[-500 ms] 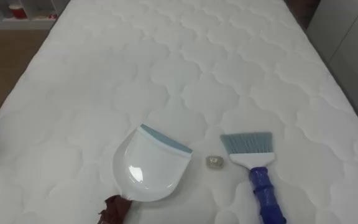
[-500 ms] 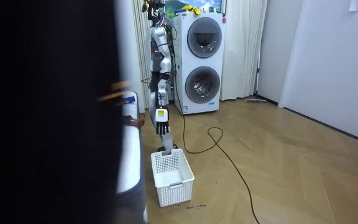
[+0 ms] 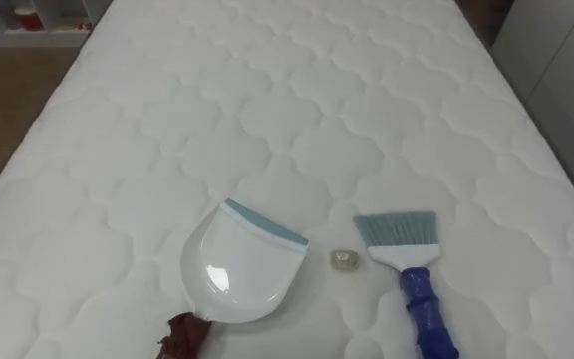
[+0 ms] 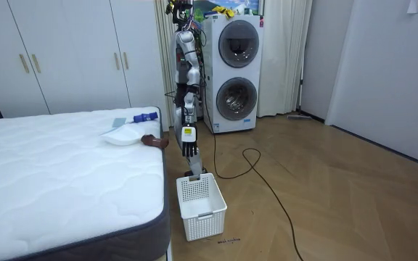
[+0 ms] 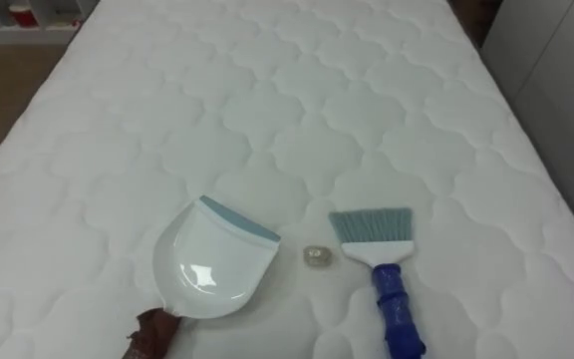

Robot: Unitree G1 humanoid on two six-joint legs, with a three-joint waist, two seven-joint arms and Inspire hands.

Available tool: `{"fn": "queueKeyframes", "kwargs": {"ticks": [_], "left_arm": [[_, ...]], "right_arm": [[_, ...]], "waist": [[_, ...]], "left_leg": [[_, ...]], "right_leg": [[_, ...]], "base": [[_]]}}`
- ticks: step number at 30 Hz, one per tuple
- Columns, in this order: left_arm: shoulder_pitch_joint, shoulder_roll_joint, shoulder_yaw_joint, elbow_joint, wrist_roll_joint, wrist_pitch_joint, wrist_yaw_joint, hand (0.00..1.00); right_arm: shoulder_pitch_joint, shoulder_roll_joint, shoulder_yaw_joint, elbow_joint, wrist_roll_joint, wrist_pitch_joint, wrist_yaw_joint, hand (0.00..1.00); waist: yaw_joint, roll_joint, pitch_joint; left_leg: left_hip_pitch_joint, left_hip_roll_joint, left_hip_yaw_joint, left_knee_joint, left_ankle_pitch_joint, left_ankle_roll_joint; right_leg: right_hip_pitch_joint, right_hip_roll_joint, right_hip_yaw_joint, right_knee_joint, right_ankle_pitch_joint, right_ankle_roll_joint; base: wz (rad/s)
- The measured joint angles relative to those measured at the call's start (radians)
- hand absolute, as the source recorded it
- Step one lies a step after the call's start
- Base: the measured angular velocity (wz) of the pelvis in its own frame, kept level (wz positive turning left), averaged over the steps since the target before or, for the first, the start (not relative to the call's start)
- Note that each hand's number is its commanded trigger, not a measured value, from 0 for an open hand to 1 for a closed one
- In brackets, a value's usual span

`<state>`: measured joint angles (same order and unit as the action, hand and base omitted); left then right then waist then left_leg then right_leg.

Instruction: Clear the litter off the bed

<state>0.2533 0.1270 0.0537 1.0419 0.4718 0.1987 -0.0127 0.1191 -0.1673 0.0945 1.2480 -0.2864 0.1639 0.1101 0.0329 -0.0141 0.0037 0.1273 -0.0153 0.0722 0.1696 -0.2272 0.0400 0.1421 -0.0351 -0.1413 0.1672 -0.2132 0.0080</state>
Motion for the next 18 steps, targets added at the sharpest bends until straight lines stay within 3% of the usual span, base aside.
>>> {"fn": "queueKeyframes", "kwargs": {"ticks": [18], "left_arm": [[0.002,0.0,0.002,-0.001,0.0,-0.016,0.002,0.0]], "right_arm": [[0.0,-0.003,-0.008,-0.002,0.004,-0.015,-0.016,0.0]], "waist": [[0.001,0.001,0.0002]], "left_leg": [[0.001,0.0,-0.003,0.002,0.0,0.0]], "right_leg": [[0.002,-0.002,-0.01,-0.001,-0.001,0.0]], "base": [[0.0]]}}
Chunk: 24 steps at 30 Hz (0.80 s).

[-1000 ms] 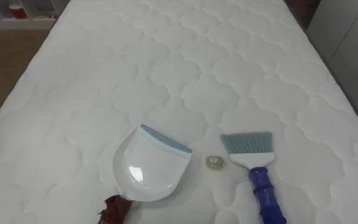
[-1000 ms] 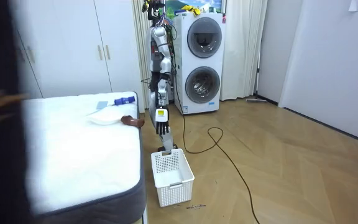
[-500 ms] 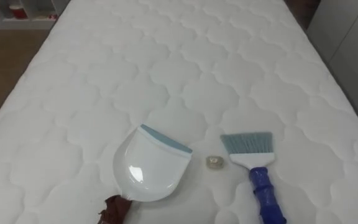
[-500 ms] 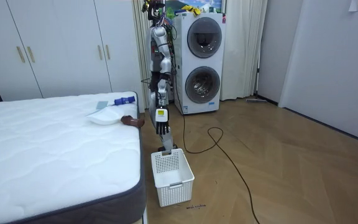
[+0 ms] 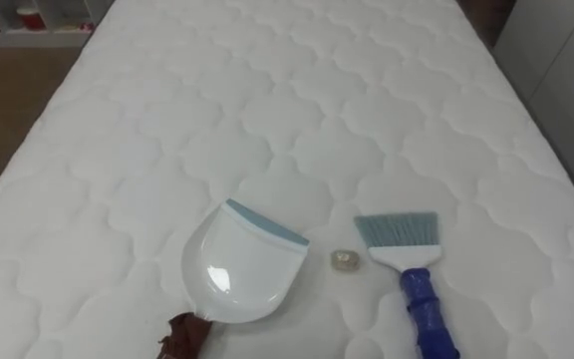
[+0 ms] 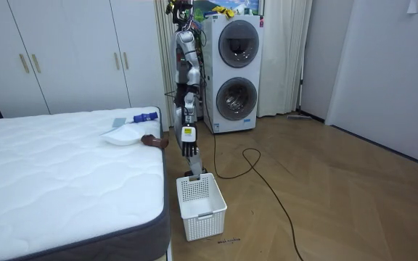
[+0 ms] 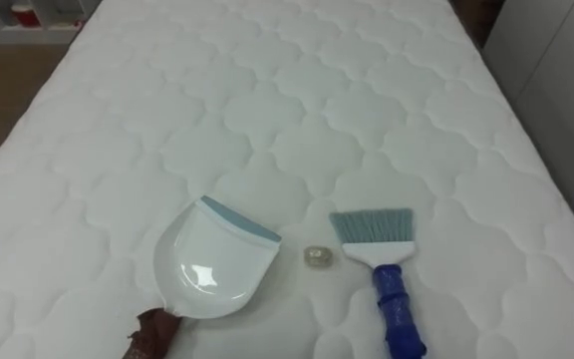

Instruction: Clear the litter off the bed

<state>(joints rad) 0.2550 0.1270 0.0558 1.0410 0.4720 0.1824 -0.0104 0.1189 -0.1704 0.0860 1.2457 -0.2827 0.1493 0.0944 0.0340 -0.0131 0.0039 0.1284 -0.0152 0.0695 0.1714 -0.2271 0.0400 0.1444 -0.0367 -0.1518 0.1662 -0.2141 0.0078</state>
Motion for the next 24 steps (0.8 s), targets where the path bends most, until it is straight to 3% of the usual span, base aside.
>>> {"fn": "queueKeyframes", "kwargs": {"ticks": [13,24], "left_arm": [[-0.002,0.0,0.001,0.001,-0.005,-0.008,0.018,0.0],[-0.031,0.003,0.028,0.0,-0.03,-0.07,0.189,0.0]], "right_arm": [[0.001,-0.002,0.0,0.001,-0.001,-0.009,-0.01,0.0],[-0.002,-0.002,0.002,0.001,0.031,-0.03,-0.038,0.0]], "waist": [[-0.004,0.004,0.0002],[-0.003,-0.016,0.0039]], "left_leg": [[0.002,0.0,-0.001,0.0,0.0,0.0],[-0.014,-0.012,-0.025,0.011,0.0,0.001]], "right_leg": [[0.004,0.0,-0.001,0.001,0.0,0.0],[0.001,-0.007,-0.021,0.004,-0.003,0.003]], "base": [[0.0],[0.06]]}}
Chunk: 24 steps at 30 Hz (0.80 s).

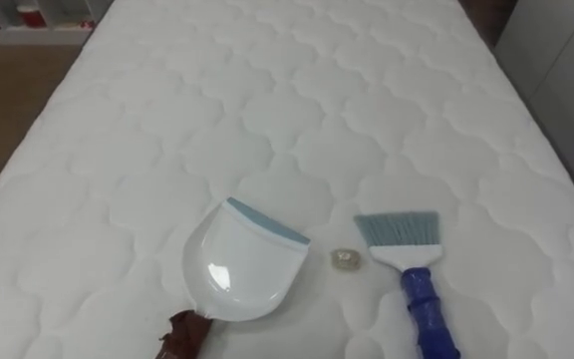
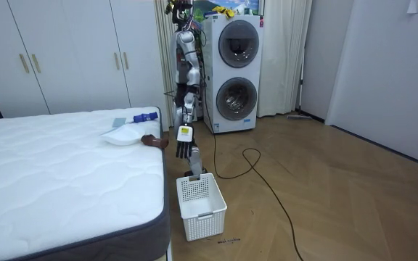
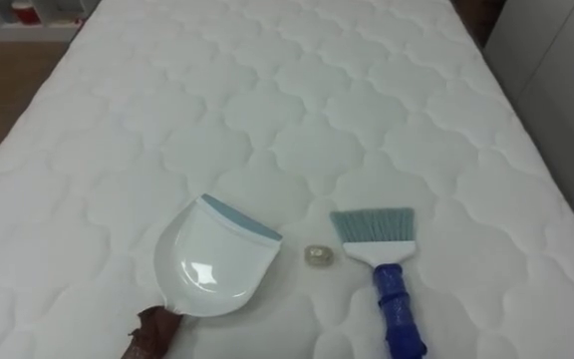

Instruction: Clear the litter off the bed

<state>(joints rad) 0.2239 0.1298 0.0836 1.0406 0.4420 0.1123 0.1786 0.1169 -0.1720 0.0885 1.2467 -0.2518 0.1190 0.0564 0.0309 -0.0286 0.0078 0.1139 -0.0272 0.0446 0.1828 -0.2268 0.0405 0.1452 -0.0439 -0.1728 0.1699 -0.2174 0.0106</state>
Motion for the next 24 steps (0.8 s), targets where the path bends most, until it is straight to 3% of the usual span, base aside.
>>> {"fn": "queueKeyframes", "kwargs": {"ticks": [7,10,13,15,18,21,24], "left_arm": [[-0.001,-0.001,0.086,-0.053,-0.101,-0.059,0.126,0.0],[0.013,-0.001,0.09,-0.166,-0.16,-0.074,0.174,0.0],[0.017,0.0,0.09,-0.305,-0.169,-0.122,0.215,0.0],[0.01,0.007,0.077,-0.355,-0.167,-0.158,0.244,0.0],[0.007,0.008,0.047,-0.423,-0.165,-0.165,0.259,0.0],[0.001,0.008,0.016,-0.432,-0.161,-0.171,0.269,0.0],[0.001,0.009,-0.01,-0.432,-0.142,-0.181,0.27,0.0]], "right_arm": [[-0.003,-0.001,-0.039,0.004,0.013,-0.041,-0.04,0.0],[-0.008,0.0,-0.042,0.004,0.015,-0.054,-0.045,0.0],[-0.014,-0.001,-0.063,0.003,0.019,-0.075,-0.048,0.0],[-0.023,-0.002,-0.061,-0.002,0.057,-0.084,-0.045,0.0],[-0.018,-0.007,-0.049,0.006,0.099,-0.087,-0.031,0.0],[-0.017,-0.006,-0.048,0.007,0.108,-0.09,-0.023,0.0],[-0.015,-0.007,-0.04,0.007,0.12,-0.1,-0.023,0.0]], "waist": [[0.001,-0.003,-0.0003],[0.0,-0.002,-0.0075],[0.003,-0.004,-0.0054],[0.003,-0.003,-0.0056],[-0.001,-0.006,-0.0064],[-0.004,-0.012,-0.0099],[-0.005,-0.016,-0.0078]], "left_leg": [[-0.002,-0.002,-0.014,0.0,0.0,0.0],[-0.007,-0.003,-0.022,0.005,0.0,0.0],[-0.018,-0.003,-0.029,0.015,0.0,0.0],[-0.017,-0.002,-0.028,0.014,0.0,0.0],[-0.02,-0.002,-0.028,0.009,0.0,0.0],[-0.019,-0.005,-0.026,0.007,0.0,0.0],[-0.019,-0.004,-0.024,0.007,0.0,0.0]], "right_leg": [[0.0,0.001,-0.002,-0.002,0.0,0.0],[-0.001,0.0,-0.011,-0.001,0.0,0.0],[-0.006,-0.002,-0.021,0.0,0.0,0.0],[-0.006,-0.003,-0.024,0.0,0.0,0.0],[-0.006,-0.003,-0.025,0.0,0.0,0.001],[0.0,-0.002,-0.026,0.0,0.0,0.001],[0.0,-0.001,-0.026,-0.002,0.0,0.001]], "base": [[0.04],[0.09],[0.08],[0.0],[0.0],[0.0],[0.0]]}}
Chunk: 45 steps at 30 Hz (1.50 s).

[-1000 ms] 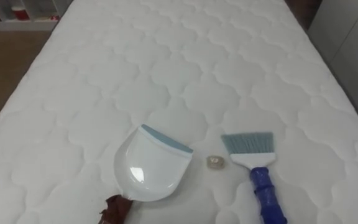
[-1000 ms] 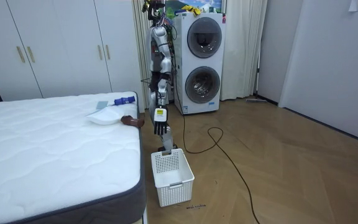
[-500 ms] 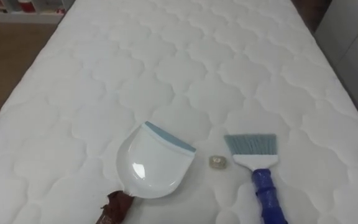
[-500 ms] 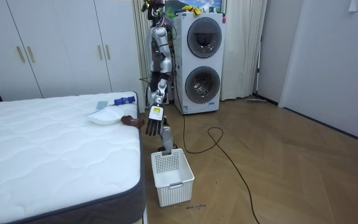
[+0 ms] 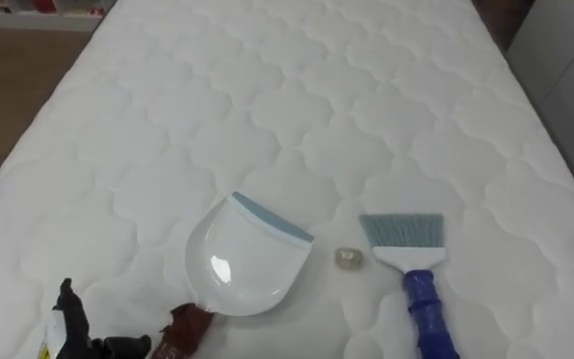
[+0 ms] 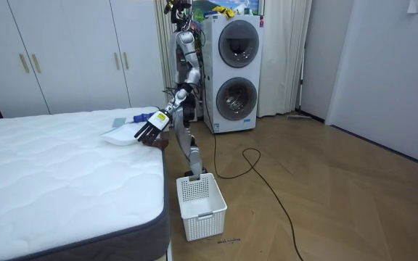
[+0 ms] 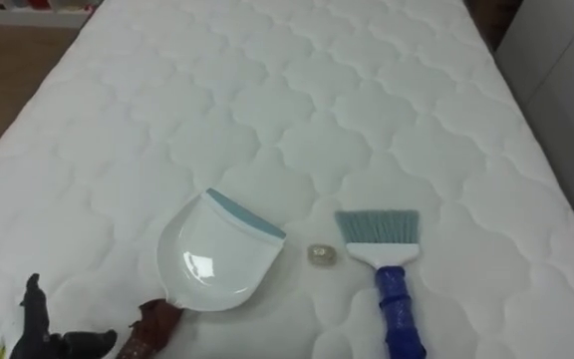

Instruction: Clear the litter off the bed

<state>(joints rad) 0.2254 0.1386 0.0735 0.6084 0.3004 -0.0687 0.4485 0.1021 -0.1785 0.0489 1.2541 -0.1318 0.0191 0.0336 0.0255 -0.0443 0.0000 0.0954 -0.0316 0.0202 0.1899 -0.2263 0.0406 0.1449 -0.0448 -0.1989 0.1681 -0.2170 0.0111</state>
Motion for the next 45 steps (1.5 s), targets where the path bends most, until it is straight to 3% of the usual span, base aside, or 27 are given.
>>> {"fn": "queueKeyframes", "kwargs": {"ticks": [10,15,25,35,45], "left_arm": [[-0.014,0.002,-0.052,-0.013,0.028,-0.03,0.0,0.0],[-0.024,0.004,-0.064,-0.013,0.108,-0.042,0.0,0.0],[-0.033,0.004,-0.09,-0.008,0.163,-0.038,-0.046,0.0],[-0.033,0.001,-0.105,-0.006,0.174,-0.01,-0.072,0.0],[-0.038,0.002,-0.161,0.034,0.172,-0.004,-0.09,0.0]], "right_arm": [[-0.002,-0.003,0.01,0.002,0.01,-0.019,-0.002,0.0],[-0.003,-0.003,0.009,0.016,0.018,-0.032,0.003,0.0],[-0.002,-0.004,0.009,0.016,0.047,-0.032,0.002,0.0],[-0.003,-0.004,0.01,0.016,0.056,-0.029,0.003,0.0],[-0.006,-0.008,0.045,0.013,0.13,-0.03,0.003,0.0]], "waist": [[-0.009,0.001,0.0053],[-0.022,0.001,0.0045],[-0.024,0.002,0.0019],[-0.024,0.002,0.0026],[-0.045,-0.002,0.0042]], "left_leg": [[-0.005,0.003,-0.005,0.01,0.0,0.0],[-0.018,0.003,-0.008,0.011,0.0,0.0],[-0.033,0.003,-0.008,0.015,0.0,0.0],[-0.036,0.005,-0.007,0.015,0.0,0.0],[-0.049,0.003,-0.009,0.014,0.001,0.0]], "right_leg": [[-0.002,-0.004,-0.002,0.002,0.0,0.0],[-0.013,-0.001,-0.002,0.006,0.001,-0.002],[-0.028,-0.004,-0.004,0.0,0.001,-0.002],[-0.04,-0.002,0.001,0.007,0.001,-0.002],[-0.042,-0.001,0.002,0.001,0.001,-0.002]], "base": [[0.0],[0.01],[0.0],[0.0],[0.0]]}}
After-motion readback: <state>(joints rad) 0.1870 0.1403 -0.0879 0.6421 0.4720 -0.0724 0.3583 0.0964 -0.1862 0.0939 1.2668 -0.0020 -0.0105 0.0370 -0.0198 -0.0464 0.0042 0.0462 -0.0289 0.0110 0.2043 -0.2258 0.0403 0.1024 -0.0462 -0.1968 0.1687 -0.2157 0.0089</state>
